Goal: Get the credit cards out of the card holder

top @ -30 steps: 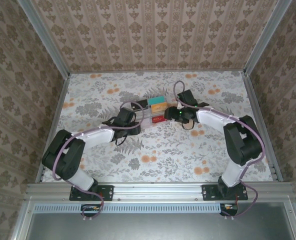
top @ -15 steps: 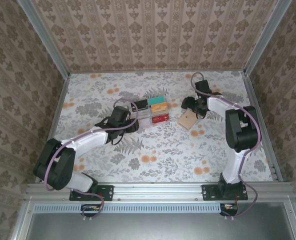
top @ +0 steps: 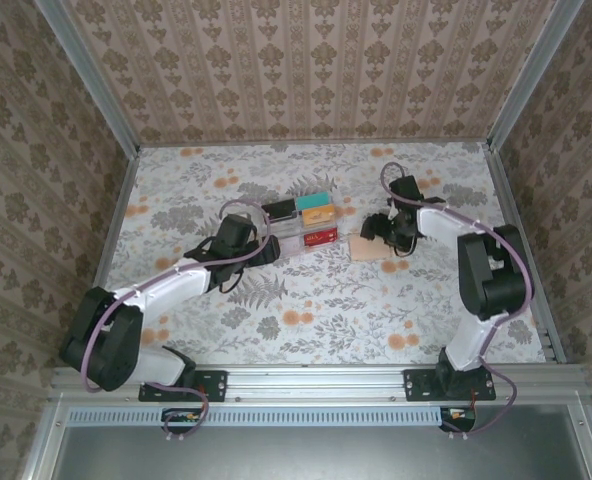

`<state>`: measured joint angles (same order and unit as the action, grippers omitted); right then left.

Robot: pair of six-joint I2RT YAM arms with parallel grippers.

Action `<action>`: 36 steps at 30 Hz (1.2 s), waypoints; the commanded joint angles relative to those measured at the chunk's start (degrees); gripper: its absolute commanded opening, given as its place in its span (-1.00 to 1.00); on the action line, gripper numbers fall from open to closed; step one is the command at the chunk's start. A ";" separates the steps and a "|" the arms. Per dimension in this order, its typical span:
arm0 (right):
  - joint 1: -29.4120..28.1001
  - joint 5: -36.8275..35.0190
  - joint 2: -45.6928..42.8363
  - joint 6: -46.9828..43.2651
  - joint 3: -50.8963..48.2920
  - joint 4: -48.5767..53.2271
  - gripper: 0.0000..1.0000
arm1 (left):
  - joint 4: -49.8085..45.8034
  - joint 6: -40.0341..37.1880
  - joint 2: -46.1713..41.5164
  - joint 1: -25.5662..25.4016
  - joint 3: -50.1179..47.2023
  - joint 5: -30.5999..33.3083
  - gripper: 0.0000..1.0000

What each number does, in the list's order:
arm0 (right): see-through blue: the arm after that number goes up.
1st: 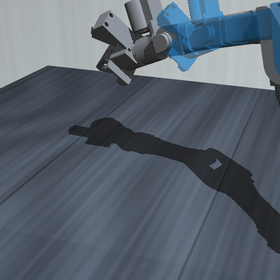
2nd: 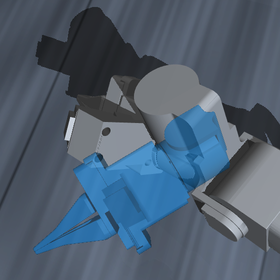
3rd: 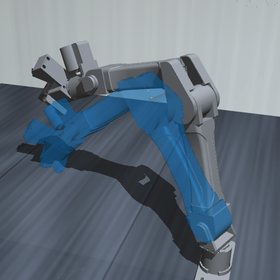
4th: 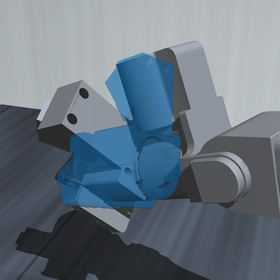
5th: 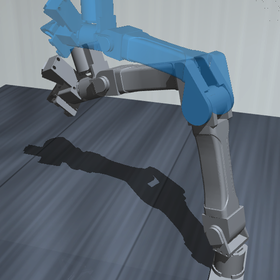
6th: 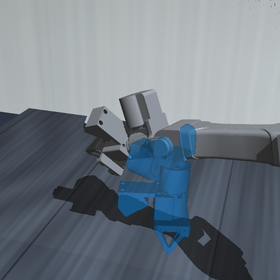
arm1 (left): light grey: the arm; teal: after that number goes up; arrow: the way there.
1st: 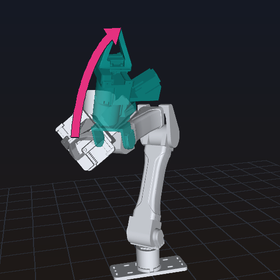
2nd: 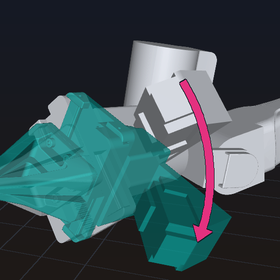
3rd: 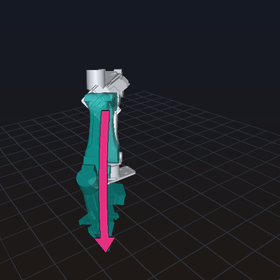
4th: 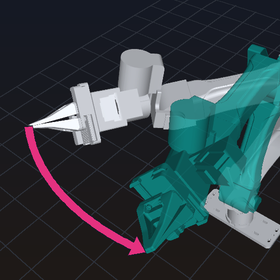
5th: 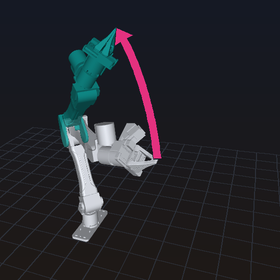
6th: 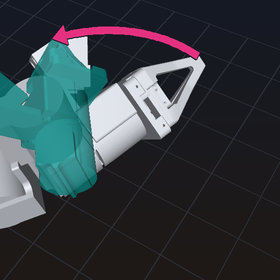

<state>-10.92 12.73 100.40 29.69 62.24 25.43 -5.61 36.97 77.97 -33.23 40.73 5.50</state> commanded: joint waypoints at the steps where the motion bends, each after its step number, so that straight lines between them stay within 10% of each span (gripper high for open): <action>1: -3.13 6.18 -5.05 2.89 -4.57 -2.60 0.49 | -0.86 2.12 -1.81 0.45 -1.26 2.74 1.00; 10: -4.82 -5.35 -3.72 -4.18 1.86 1.81 0.42 | -1.76 8.99 -4.71 0.46 -3.41 2.17 1.00; 21: -5.33 -0.52 9.19 -5.85 11.57 2.98 0.20 | -9.72 8.27 -11.37 0.71 -2.55 0.99 1.00; 36: -13.57 6.62 -5.00 7.20 -4.39 2.13 -0.05 | -6.26 9.00 -10.60 1.59 -3.56 -3.27 1.00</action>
<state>-23.00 13.26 99.02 29.85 61.52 28.77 -12.78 45.67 66.78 -32.05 36.69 4.64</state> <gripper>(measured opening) 0.472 0.999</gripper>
